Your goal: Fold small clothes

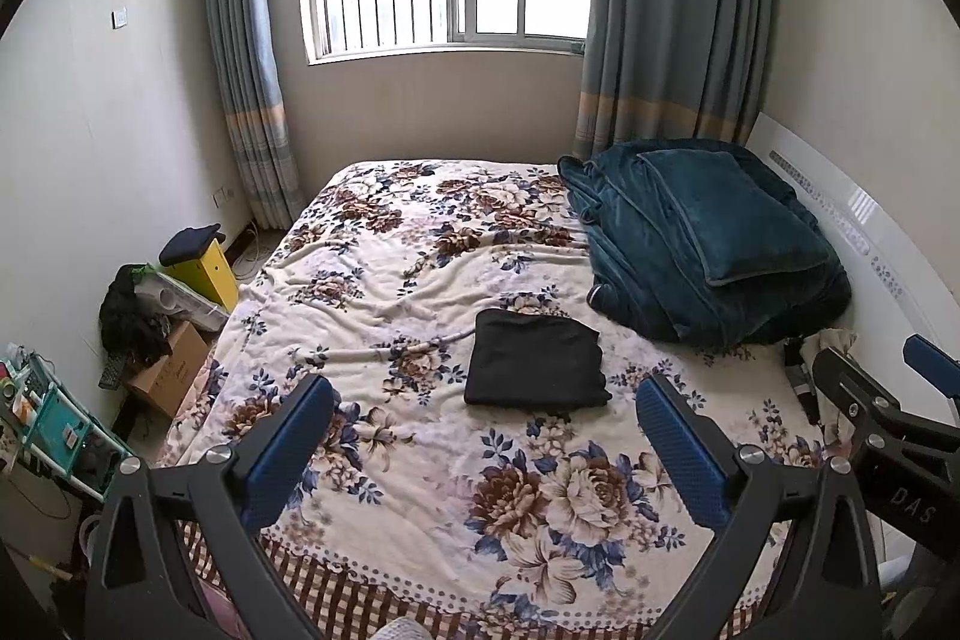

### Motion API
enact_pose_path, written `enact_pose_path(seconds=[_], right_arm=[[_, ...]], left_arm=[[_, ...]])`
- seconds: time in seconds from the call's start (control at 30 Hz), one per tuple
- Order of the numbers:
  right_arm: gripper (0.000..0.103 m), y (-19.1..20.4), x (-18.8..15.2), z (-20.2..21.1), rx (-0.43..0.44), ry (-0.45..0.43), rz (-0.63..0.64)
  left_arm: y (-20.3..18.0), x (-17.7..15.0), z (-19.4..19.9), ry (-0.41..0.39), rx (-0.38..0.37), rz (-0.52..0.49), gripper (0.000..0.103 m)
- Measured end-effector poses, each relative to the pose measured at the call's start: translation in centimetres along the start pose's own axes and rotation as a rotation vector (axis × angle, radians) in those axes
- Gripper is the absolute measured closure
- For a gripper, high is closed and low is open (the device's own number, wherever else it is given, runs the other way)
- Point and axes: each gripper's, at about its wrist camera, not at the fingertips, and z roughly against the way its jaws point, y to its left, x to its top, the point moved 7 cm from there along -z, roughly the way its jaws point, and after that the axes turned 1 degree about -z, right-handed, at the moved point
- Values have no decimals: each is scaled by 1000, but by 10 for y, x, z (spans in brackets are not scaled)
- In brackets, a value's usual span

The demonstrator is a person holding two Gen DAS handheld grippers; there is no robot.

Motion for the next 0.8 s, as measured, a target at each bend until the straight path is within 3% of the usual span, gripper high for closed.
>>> enact_pose_path(seconds=[0.8], right_arm=[[0,0,12,-2,7,-11,-7]], left_arm=[[-3,-2,1,1,20,7,0]])
